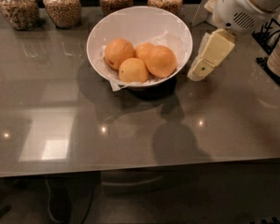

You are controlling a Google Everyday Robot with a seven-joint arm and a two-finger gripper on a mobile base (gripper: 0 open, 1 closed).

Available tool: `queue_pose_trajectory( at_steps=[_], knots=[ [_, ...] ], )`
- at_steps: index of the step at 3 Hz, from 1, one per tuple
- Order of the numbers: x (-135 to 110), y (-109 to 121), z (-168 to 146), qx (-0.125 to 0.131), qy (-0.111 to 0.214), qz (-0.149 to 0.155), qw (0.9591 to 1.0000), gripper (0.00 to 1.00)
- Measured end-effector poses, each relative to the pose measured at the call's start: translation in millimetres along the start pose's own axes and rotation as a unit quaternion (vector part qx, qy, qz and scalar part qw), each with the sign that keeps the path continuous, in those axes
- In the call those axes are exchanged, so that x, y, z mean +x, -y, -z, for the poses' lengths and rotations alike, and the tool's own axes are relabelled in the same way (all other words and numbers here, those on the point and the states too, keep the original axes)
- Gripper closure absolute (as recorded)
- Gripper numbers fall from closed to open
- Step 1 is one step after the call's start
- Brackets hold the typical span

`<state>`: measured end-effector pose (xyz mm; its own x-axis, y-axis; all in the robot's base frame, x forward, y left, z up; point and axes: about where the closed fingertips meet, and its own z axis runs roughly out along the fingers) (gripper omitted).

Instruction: Pick orange from white bowl

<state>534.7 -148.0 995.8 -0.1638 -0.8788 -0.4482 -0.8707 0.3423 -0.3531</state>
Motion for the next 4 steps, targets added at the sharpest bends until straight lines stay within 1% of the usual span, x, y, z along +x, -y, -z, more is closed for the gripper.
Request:
queue_pose_trajectory(
  at_steps=[1,2,3,4],
  knots=[
    [-12.8,18.6,-29.7,-0.022,0.036,-0.02,0.9989,0.0],
    [-25.6,27.9,-53.8,-0.043,0.058,-0.032,0.9969,0.04],
    [-33.8,29.9,-70.3,-0.06,0.068,-0.038,0.9951,0.23],
    [-37.5,29.5,-81.9,-0.074,0.071,-0.041,0.9939,0.38]
  ],
)
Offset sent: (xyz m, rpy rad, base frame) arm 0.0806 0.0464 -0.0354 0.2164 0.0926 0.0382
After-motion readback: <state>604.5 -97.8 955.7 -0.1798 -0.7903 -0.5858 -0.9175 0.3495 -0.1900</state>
